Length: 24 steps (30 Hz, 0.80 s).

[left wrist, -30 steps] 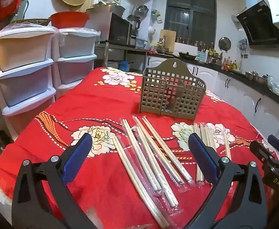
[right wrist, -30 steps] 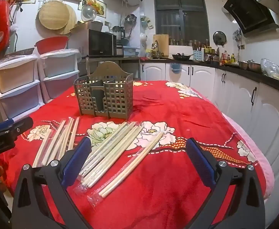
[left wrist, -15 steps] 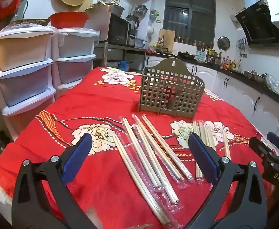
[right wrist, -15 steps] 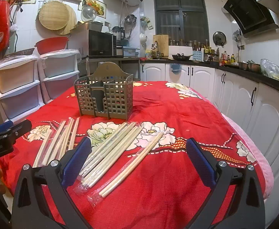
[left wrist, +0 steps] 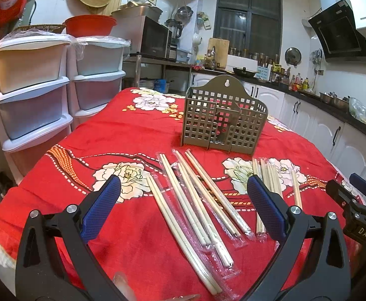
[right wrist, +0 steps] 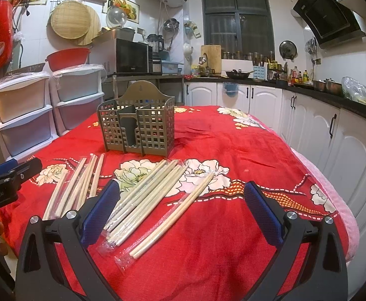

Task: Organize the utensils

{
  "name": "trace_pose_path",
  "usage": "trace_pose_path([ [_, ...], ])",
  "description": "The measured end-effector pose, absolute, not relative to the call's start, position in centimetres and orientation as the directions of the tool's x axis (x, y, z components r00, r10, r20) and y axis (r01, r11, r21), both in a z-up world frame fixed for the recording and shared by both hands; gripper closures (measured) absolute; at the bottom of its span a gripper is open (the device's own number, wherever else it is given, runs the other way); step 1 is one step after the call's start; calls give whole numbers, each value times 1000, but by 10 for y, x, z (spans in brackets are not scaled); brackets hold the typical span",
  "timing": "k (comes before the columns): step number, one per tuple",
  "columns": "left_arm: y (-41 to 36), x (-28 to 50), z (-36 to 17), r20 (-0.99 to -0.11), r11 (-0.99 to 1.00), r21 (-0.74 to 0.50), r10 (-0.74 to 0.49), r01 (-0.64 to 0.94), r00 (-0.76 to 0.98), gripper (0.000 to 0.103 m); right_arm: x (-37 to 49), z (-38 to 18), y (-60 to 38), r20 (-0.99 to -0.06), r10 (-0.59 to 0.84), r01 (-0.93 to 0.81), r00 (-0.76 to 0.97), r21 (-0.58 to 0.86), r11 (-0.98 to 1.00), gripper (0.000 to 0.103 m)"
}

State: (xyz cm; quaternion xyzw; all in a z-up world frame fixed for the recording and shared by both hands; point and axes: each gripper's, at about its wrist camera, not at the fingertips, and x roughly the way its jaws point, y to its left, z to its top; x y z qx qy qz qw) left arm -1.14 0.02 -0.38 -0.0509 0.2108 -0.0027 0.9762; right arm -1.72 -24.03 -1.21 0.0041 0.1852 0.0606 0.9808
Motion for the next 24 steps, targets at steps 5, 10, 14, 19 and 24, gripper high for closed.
trace_pose_path([
  [5, -1, -10, -5, -415, 995, -102, -29, -15, 909, 11, -17, -13, -240, -362, 119, -116, 925, 29, 993, 6],
  [10, -2, -10, -6, -413, 995, -102, -26, -18, 910, 11, -17, -13, -240, -363, 121, -118, 924, 31, 993, 6],
  [14, -2, -9, -7, -415, 995, -102, -26, -18, 910, 11, -17, -13, -240, -363, 120, -117, 924, 30, 993, 6],
  [19, -1, -9, -7, -415, 994, -104, -26, -19, 909, 11, -17, -13, -240, -362, 118, -116, 924, 29, 993, 6],
  [24, -2, -9, -6, -415, 994, -104, -25, -21, 910, 11, -17, -13, -240, -362, 118, -116, 925, 27, 993, 6],
])
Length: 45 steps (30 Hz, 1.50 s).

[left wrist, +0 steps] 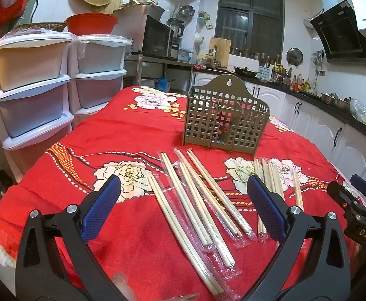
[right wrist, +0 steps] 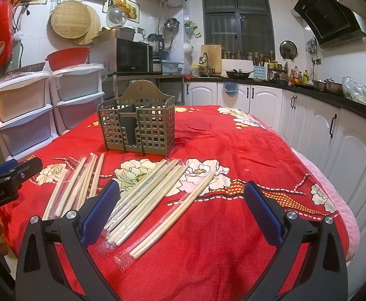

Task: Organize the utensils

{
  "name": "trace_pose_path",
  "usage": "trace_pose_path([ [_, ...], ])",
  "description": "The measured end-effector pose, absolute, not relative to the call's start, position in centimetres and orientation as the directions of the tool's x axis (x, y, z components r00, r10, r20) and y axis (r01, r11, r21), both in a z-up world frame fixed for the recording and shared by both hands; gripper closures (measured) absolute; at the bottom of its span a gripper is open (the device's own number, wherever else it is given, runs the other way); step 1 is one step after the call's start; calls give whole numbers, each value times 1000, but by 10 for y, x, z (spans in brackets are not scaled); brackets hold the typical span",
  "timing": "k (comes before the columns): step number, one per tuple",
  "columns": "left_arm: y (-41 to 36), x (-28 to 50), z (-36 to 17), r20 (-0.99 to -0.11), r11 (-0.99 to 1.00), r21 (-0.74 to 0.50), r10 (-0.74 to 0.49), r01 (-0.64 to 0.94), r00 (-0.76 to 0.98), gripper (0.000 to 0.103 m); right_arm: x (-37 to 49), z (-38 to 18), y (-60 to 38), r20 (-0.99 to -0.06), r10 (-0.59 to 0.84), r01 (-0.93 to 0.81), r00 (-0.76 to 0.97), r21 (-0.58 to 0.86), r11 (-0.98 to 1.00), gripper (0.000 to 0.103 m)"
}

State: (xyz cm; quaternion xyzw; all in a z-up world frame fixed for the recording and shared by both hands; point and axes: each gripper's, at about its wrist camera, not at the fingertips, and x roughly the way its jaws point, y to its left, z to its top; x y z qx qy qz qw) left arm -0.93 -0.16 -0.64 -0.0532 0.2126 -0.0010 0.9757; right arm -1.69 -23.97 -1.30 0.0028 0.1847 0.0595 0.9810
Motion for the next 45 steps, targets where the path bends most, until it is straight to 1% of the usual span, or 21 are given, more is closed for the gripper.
trace_pose_path([
  [11, 7, -6, -7, -423, 992, -118, -13, -41, 906, 11, -15, -13, -235, -361, 124, -128, 924, 14, 992, 6],
  [19, 19, 3, -6, -447, 988, -133, 15, -83, 894, 11, -3, -7, -225, -374, 140, -151, 917, -1, 988, 6],
  [26, 34, 22, 3, -485, 985, -141, 17, -97, 874, 11, 19, 6, -217, -390, 159, -193, 907, -50, 980, 6],
  [34, 46, 52, 8, -543, 987, -139, -9, -79, 840, 11, 65, 13, -215, -468, 210, -247, 858, -18, 969, 6],
  [37, 51, 64, 6, -575, 985, -162, -44, -61, 817, 11, 80, 12, -214, -498, 210, -254, 841, -21, 967, 6],
  [41, 56, 83, -3, -616, 979, -201, -91, -45, 782, 11, 104, 5, -221, -555, 231, -259, 799, 30, 965, 6],
  [43, 60, 92, -8, -648, 977, -206, -90, -60, 757, 11, 115, 1, -228, -578, 225, -241, 785, 51, 969, 6],
  [45, 63, 100, -15, -671, 969, -242, -130, -49, 730, 13, 124, -4, -234, -599, 221, -229, 770, 63, 971, 7],
])
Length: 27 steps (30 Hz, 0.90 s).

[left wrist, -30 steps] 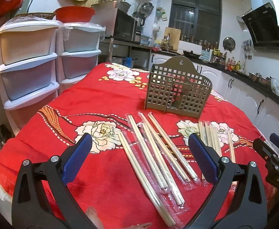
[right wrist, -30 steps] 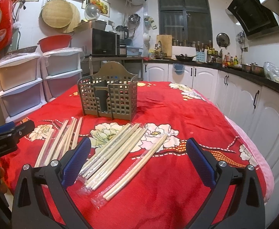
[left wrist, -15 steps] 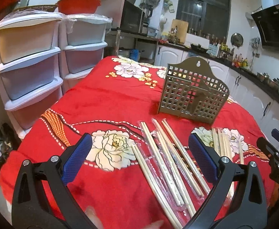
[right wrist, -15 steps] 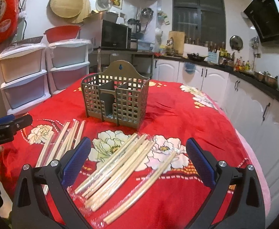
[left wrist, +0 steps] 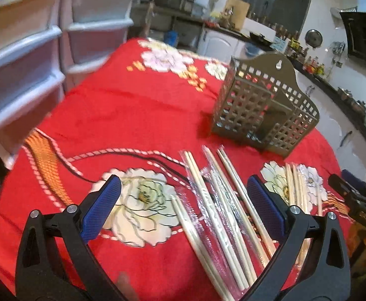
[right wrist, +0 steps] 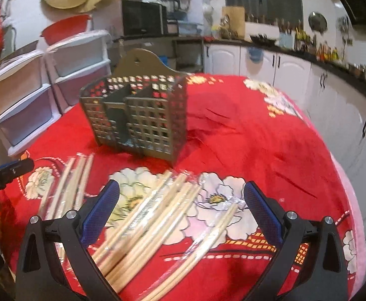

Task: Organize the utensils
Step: 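Move the left gripper toward wrapped chopsticks while the right gripper approaches another bundle, then close the left gripper on a wrapped chopstick while the right gripper grasps another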

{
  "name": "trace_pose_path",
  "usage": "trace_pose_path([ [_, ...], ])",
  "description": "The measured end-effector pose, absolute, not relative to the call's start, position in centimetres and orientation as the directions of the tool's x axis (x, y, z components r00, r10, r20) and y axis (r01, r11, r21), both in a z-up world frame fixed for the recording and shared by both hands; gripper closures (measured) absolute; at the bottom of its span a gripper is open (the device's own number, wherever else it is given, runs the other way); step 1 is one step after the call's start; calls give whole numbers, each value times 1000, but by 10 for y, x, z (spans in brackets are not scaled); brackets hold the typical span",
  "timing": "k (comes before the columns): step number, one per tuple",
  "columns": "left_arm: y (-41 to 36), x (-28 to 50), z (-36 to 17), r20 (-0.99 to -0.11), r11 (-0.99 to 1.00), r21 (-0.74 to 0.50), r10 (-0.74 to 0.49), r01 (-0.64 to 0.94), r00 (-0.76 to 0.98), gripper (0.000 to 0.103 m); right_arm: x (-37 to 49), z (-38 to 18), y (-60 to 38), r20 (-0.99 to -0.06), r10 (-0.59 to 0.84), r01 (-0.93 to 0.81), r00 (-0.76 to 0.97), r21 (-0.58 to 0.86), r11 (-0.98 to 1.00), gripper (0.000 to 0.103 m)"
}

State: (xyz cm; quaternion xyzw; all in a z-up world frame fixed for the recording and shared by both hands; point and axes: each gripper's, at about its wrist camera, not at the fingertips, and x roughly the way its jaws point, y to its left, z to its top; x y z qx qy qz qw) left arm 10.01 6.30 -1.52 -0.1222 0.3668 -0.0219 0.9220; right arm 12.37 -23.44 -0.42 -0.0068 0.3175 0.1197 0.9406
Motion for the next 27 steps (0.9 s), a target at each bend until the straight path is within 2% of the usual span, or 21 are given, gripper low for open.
trace_pose_path([
  [3, 65, 111, -29, -715, 963, -263, -158, -53, 681, 23, 134, -12, -243, -630, 218, -224, 745, 73, 972, 15],
  [4, 65, 112, -31, -723, 962, -266, -162, -55, 672, 25, 137, -14, -245, -641, 218, -222, 736, 75, 972, 21],
  [6, 66, 116, -39, -747, 960, -272, -173, -58, 642, 38, 143, -18, -248, -659, 223, -222, 719, 86, 971, 25],
  [8, 67, 117, -44, -759, 955, -291, -196, -54, 620, 46, 149, -23, -250, -677, 245, -234, 694, 110, 966, 33],
  [11, 67, 118, -49, -767, 951, -306, -215, -50, 605, 58, 160, -30, -251, -704, 277, -252, 654, 142, 957, 51],
  [14, 70, 120, -51, -767, 947, -318, -222, -55, 602, 66, 173, -35, -252, -723, 321, -260, 612, 200, 945, 60],
  [17, 73, 124, -52, -770, 942, -330, -228, -65, 596, 74, 188, -41, -254, -739, 330, -246, 587, 226, 943, 68],
  [27, 70, 137, -53, -765, 933, -355, -253, -60, 592, 90, 218, -53, -272, -745, 391, -195, 540, 341, 920, 78],
])
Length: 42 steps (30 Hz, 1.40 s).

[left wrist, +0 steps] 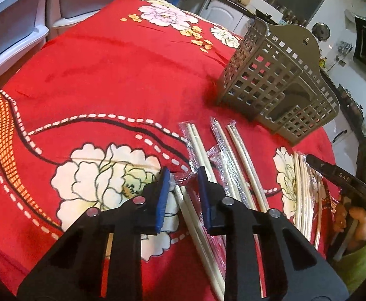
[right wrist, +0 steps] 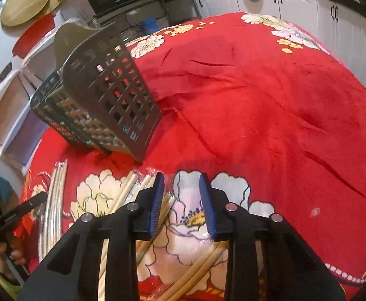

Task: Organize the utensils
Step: 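Close the left gripper on a wrapped chopstick while the right gripper grasps another, then lift the left gripper's chopstick toward the caddy while the right gripper carries its own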

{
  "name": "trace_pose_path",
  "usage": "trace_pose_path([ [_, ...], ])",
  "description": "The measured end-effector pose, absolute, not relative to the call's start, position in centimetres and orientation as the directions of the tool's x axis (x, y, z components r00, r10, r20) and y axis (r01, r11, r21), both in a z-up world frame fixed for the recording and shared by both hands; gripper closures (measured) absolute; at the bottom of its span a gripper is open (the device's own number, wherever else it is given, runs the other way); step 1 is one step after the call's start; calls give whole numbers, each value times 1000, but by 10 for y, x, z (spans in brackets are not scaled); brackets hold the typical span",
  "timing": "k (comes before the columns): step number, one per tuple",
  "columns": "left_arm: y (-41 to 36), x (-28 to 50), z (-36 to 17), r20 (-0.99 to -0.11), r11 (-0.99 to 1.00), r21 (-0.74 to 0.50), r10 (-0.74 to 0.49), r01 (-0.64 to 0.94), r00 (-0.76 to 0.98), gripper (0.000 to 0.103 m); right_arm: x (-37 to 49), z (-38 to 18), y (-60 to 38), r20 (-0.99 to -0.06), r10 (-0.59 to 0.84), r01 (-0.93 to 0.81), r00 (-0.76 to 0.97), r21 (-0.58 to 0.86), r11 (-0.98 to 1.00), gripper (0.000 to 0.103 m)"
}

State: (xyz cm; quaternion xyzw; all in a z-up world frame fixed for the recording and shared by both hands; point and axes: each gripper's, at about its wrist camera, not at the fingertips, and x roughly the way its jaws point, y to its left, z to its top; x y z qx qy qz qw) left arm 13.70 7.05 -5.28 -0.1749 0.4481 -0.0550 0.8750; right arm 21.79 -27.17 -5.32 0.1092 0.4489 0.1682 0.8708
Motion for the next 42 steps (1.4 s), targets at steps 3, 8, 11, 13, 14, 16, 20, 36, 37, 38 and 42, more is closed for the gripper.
trace_pose_path([
  [3, 66, 140, -52, -765, 935, -351, -255, -51, 591, 90, 224, -55, -275, -738, 418, -195, 529, 374, 907, 83],
  [8, 60, 144, -51, -763, 935, -353, -266, -34, 589, 91, 225, -53, -272, -726, 455, -231, 516, 393, 890, 99],
  [11, 58, 147, -49, -765, 938, -345, -264, -27, 588, 99, 224, -51, -273, -716, 467, -240, 518, 403, 883, 102],
  [13, 58, 149, -47, -760, 938, -346, -269, -20, 591, 100, 222, -47, -276, -703, 477, -242, 527, 414, 877, 102],
  [14, 59, 149, -45, -758, 938, -346, -267, -19, 594, 101, 221, -45, -278, -696, 483, -245, 531, 420, 874, 102],
  [16, 60, 150, -41, -752, 938, -348, -271, -12, 601, 101, 218, -40, -282, -684, 485, -246, 544, 422, 872, 102],
  [20, 61, 149, -28, -733, 937, -348, -275, 3, 623, 101, 213, -29, -289, -661, 484, -258, 573, 416, 872, 102],
  [36, 50, 147, 31, -639, 931, -357, -302, 75, 707, 102, 212, -6, -310, -596, 529, -243, 604, 495, 834, 102],
  [37, 48, 147, 36, -632, 931, -355, -303, 81, 713, 102, 211, -2, -311, -585, 537, -249, 608, 501, 829, 102],
  [38, 47, 147, 40, -626, 931, -355, -306, 88, 717, 102, 210, 2, -311, -576, 541, -256, 612, 503, 826, 102],
  [42, 41, 146, 55, -601, 929, -352, -316, 111, 735, 102, 204, 20, -311, -537, 560, -288, 631, 508, 812, 102],
])
